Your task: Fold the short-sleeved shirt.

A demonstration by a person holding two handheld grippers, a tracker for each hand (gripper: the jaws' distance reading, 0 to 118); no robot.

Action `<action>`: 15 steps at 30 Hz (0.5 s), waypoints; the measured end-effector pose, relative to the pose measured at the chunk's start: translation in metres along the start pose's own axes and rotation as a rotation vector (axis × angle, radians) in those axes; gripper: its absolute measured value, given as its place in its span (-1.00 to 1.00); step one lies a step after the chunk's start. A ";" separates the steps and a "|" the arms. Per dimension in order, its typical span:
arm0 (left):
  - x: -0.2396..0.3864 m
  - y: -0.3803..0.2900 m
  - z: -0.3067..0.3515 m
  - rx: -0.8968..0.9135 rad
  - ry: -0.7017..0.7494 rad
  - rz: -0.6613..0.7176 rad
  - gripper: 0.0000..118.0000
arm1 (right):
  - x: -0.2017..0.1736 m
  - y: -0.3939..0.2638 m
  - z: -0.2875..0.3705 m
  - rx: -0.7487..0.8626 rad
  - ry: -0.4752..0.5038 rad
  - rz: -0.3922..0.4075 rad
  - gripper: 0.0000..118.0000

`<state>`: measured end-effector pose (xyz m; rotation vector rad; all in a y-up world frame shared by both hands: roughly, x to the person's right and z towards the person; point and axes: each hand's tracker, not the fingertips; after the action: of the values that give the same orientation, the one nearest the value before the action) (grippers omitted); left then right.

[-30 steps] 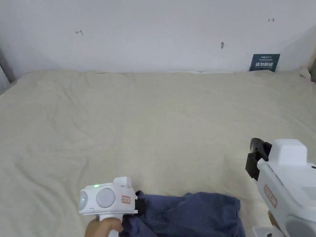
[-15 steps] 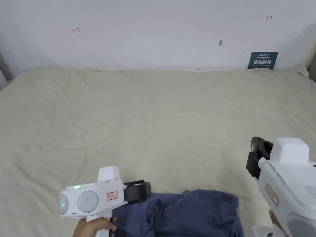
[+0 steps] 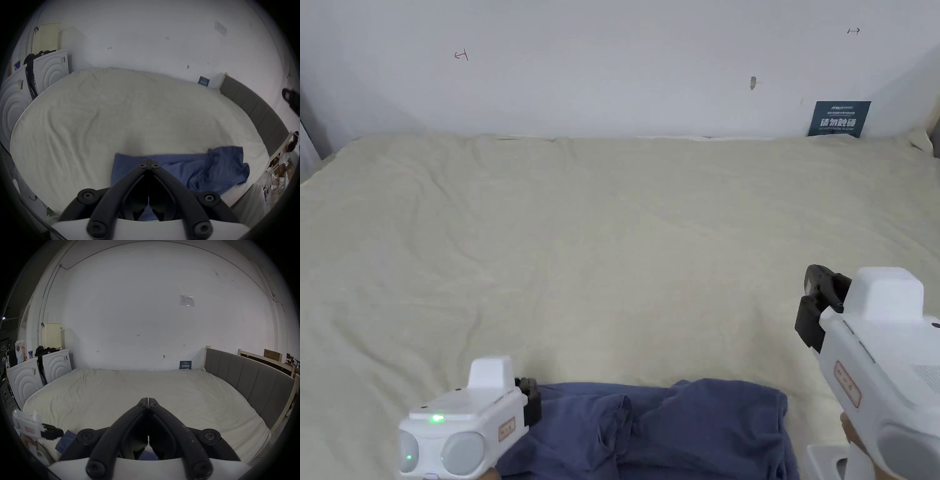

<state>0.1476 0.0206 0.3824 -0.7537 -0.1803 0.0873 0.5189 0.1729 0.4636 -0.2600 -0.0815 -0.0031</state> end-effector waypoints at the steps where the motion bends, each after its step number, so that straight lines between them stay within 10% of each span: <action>1: 0.006 -0.005 -0.003 -0.017 -0.003 -0.007 -1.00 | 0.000 0.000 0.000 0.000 0.001 -0.001 -0.97; 15: 0.104 -0.053 -0.056 -0.131 -0.050 -0.098 -1.00 | 0.016 -0.012 -0.003 -0.037 -0.023 -0.012 -0.97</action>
<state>0.2609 -0.0403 0.3921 -0.8722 -0.2721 0.0014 0.5349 0.1608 0.4651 -0.2962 -0.1058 -0.0138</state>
